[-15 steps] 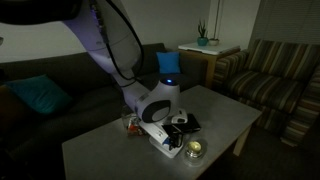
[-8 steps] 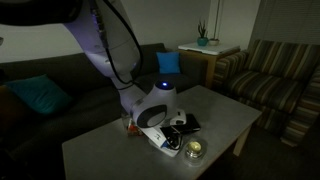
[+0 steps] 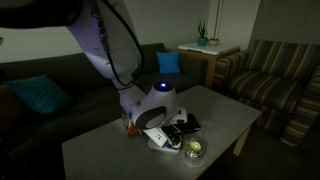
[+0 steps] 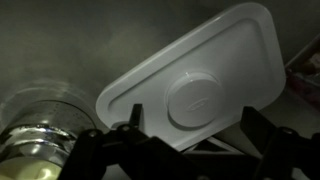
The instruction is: Place the lid on the container and push the button
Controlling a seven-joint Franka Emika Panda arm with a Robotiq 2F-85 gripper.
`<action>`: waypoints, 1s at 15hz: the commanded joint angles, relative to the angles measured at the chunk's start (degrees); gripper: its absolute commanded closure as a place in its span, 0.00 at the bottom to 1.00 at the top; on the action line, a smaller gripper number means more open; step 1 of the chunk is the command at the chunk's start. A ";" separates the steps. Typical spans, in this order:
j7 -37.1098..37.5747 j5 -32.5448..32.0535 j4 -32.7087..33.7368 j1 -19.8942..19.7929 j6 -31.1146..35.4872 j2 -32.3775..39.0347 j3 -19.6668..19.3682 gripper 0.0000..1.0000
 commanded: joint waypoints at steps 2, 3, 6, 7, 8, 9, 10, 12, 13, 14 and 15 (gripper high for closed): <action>-3.09 -2.70 -2.45 -0.83 0.14 0.02 0.64 0.00; -3.68 -3.49 -2.82 -0.69 -0.12 0.03 0.45 0.00; -4.73 -5.42 -3.47 -0.19 0.75 -0.04 -0.07 0.00; -4.87 -5.89 -3.58 0.02 1.08 -0.07 -0.27 0.00; -5.01 -6.31 -3.68 0.17 1.41 -0.08 -0.41 0.00; -4.95 -6.71 -3.63 0.48 1.71 -0.09 -0.70 0.00; -4.92 -7.03 -3.68 0.76 2.21 -0.09 -1.01 0.00; -5.03 -7.63 -3.72 0.98 2.64 -0.09 -1.23 0.14; -5.03 -7.85 -3.79 1.05 2.94 -0.09 -1.34 0.26; -5.04 -8.07 -3.86 1.03 3.45 -0.16 -1.39 0.33; -4.95 -8.31 -3.74 1.06 3.58 -0.23 -1.44 0.40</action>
